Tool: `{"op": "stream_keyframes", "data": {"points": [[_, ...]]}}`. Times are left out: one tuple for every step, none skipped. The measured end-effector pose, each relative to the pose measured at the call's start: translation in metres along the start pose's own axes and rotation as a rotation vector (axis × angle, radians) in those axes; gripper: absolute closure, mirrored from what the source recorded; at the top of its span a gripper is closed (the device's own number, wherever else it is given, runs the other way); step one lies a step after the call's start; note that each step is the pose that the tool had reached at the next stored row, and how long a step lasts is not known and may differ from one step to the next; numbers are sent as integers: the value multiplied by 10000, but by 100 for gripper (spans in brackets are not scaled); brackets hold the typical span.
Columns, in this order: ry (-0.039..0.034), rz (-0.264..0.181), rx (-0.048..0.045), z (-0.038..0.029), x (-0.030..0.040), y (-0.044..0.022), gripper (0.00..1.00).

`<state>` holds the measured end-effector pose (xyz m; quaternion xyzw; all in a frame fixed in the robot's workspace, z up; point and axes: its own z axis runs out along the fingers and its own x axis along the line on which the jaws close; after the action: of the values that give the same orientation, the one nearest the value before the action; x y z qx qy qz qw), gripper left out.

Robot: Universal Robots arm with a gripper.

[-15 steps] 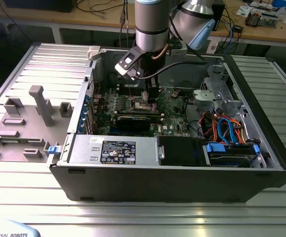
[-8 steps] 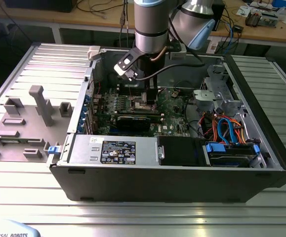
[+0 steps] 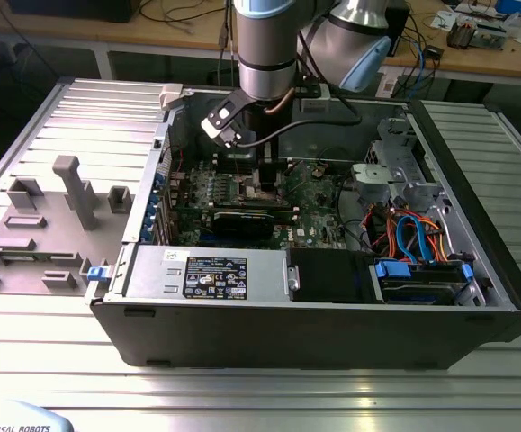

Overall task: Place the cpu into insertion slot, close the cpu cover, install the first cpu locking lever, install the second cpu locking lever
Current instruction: 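Place the cpu into insertion slot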

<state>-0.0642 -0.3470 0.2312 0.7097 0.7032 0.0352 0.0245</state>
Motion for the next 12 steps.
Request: {"op": "stream_keyframes", "data": {"points": [[0,1,0,13,1,-1,46],[1,4,-1,36,2,-4,46],[-1,5,1,50,2,-6,46],[-3,4,2,50,2,-6,46],[0,5,0,51,3,-6,46],[0,5,0,51,3,-6,46],[0,5,0,52,3,-6,46],[0,5,0,52,3,-6,46],[0,5,0,52,3,-6,46],[0,5,0,52,2,-6,46],[0,5,0,52,3,-6,46],[0,5,0,52,3,-6,46]]}}
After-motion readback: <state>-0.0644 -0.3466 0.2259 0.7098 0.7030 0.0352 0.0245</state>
